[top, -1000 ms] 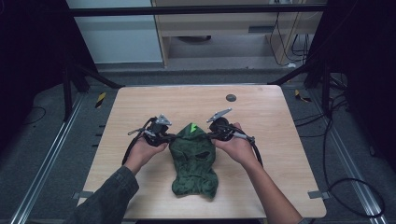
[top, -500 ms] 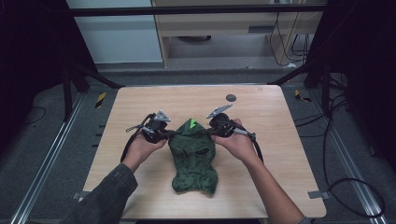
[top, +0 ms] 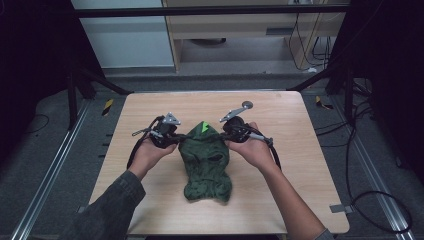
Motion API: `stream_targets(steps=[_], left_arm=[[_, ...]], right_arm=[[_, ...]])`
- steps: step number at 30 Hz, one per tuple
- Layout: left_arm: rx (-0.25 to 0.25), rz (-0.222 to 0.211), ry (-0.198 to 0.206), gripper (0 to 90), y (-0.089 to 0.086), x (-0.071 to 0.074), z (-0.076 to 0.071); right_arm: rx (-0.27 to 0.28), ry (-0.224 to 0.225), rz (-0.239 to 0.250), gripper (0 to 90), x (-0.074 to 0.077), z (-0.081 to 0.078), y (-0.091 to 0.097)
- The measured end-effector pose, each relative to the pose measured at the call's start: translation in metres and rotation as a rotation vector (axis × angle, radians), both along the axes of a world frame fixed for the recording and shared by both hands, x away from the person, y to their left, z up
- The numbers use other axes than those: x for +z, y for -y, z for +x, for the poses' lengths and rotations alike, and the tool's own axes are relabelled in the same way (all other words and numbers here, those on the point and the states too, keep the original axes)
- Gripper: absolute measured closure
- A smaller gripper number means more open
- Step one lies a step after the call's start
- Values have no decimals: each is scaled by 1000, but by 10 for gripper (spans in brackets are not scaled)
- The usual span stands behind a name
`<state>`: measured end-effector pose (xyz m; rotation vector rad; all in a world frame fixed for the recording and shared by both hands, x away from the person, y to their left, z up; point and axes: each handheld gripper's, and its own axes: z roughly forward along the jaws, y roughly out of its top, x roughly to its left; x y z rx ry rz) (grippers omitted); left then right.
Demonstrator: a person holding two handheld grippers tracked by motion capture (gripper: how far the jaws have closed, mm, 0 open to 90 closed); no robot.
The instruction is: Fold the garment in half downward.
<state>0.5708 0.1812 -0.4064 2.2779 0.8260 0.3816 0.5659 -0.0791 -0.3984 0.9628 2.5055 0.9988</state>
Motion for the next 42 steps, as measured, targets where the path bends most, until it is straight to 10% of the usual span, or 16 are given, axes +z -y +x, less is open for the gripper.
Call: stream_targets(steps=[42], left_arm=[[26,0,35,880,2,30,24]], right_arm=[[-30,40,-15,844,19,24,-9]])
